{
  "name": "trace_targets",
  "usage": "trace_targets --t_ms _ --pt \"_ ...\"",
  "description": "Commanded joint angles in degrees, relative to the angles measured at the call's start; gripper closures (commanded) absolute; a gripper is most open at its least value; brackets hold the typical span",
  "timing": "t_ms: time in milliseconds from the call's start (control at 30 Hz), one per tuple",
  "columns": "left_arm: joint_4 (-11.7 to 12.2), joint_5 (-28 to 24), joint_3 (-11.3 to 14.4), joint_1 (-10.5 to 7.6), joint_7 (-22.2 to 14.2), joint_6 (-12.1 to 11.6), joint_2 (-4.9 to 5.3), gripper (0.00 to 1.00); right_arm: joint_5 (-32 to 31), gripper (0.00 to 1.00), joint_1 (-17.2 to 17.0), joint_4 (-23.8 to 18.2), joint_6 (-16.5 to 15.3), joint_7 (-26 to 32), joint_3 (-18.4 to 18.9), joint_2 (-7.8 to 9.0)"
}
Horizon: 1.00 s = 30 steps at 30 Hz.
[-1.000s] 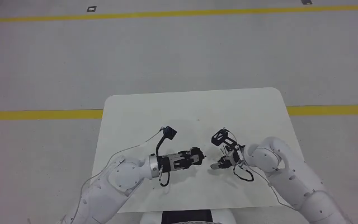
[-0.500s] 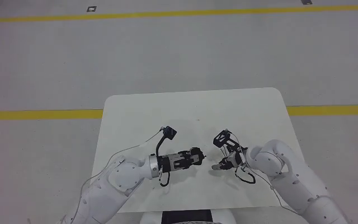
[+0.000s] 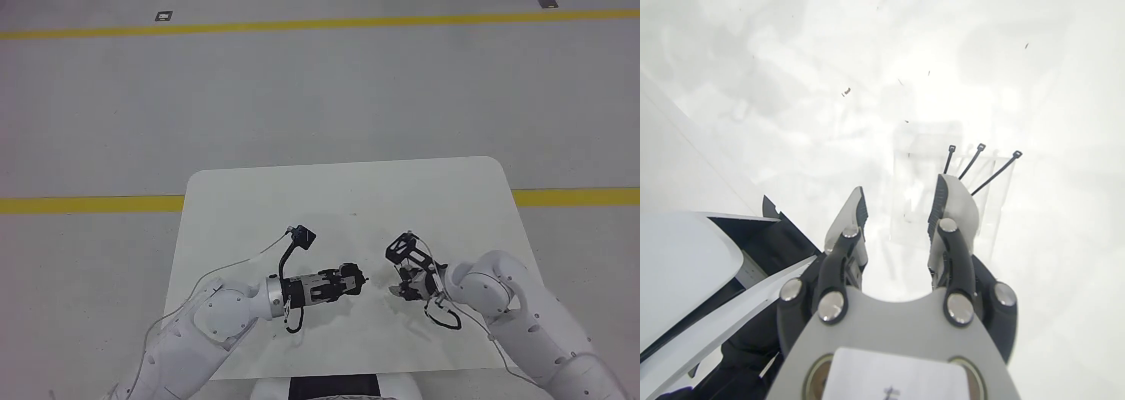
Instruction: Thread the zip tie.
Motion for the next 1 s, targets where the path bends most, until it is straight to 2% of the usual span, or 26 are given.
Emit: trace_targets --t_ms 0,400,967 --pt "0.0 0.0 0.0 0.0 0.0 0.0 0.0 1.0 0.0 0.77 0.1 0.3 0.2 -0.3 -0.1 -0.01" --pt "0.0 0.0 0.0 0.0 0.0 0.0 0.0 1.0 -1.3 0.83 1.9 3.1 2.0 -1.9 -2.0 -0.41" --pt "0.0 0.0 0.0 0.0 0.0 0.0 0.0 1.0 -3.0 0.88 3.1 4.5 4.3 -2.1 -3.2 -0.69"
